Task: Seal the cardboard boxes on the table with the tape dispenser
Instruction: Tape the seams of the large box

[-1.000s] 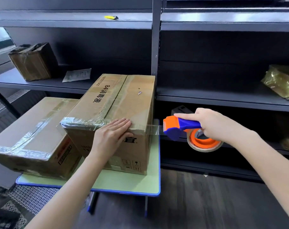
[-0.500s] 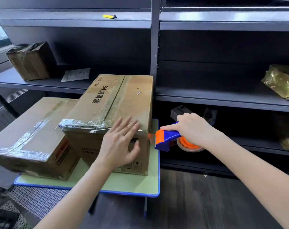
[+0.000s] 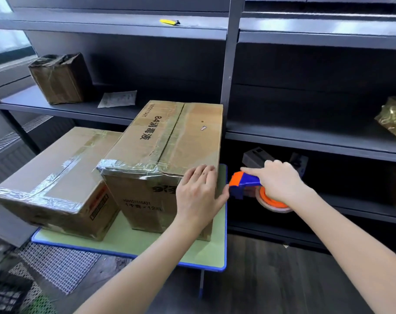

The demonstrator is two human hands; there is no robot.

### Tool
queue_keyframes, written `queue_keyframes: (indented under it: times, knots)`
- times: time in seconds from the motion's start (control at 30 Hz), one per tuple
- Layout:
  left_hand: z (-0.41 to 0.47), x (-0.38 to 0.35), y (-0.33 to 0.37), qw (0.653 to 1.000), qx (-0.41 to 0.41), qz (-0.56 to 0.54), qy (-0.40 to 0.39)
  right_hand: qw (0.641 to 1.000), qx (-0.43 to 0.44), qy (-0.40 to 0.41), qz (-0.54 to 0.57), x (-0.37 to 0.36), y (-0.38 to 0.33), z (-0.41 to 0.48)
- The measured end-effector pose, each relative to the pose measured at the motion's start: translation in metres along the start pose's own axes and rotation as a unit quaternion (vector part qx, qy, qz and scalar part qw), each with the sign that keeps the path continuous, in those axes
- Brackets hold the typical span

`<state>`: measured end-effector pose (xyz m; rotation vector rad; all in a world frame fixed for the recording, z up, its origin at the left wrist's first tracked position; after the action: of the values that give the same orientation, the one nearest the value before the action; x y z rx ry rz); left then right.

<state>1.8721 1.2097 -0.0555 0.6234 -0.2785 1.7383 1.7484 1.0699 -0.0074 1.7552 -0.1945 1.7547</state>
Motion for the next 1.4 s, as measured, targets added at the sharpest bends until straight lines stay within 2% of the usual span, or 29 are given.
queue_keyframes:
  times: [0.13, 0.3, 0.47, 0.63, 0.73, 0.8, 1.0, 1.13, 1.33, 1.4]
  knots:
    - [-0.007, -0.018, 0.01, 0.998, 0.03, 0.033, 0.038, 0.991, -0.116, 0.053, 0.034, 0.014, 0.005, -0.001]
    - [-0.008, -0.024, 0.011, 0.997, 0.052, 0.05, 0.028, 0.972, -0.164, 0.128, 0.113, 0.03, -0.012, 0.005]
    - [-0.003, -0.006, 0.002, 0.998, 0.045, 0.005, -0.032, 0.952, -0.149, 0.197, 0.178, 0.041, -0.04, 0.027]
    - [-0.005, 0.019, -0.018, 0.996, 0.064, -0.032, -0.05, 0.938, -0.09, 0.277, 0.188, 0.041, -0.066, 0.044]
    - [-0.008, 0.03, -0.033, 0.994, 0.029, -0.074, -0.07, 0.936, -0.07, 0.286, 0.192, 0.044, -0.081, 0.055]
    - [-0.005, 0.036, -0.042, 0.993, 0.036, -0.091, -0.068, 0.937, -0.065, 0.282, 0.197, 0.045, -0.087, 0.062]
    - [0.005, 0.068, -0.116, 0.991, 0.102, -0.045, -0.071, 0.945, -0.039, 0.253, 0.202, 0.046, -0.117, 0.091]
    - [-0.001, 0.084, -0.168, 0.982, 0.183, -0.029, -0.043, 0.95, -0.047, 0.252, 0.177, 0.042, -0.13, 0.098]
    - [-0.009, 0.093, -0.208, 0.958, 0.263, -0.113, -0.016, 0.944, -0.05, 0.31, 0.099, 0.048, -0.138, 0.093]
    - [-0.008, 0.099, -0.218, 0.937, 0.323, -0.135, 0.004, 0.938, -0.031, 0.332, 0.097, 0.055, -0.152, 0.09]
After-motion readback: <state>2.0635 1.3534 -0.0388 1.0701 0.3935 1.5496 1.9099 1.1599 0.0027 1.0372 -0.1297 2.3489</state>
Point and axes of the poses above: each hand's wrist, its own z-axis towards the middle knuckle, its own x-axis out of the back of the hand, y = z × x, the point moved 1 cm from there along z, towards the middle knuckle, and after that the axes turned 9 degrees about y, right-handed, at the moved point
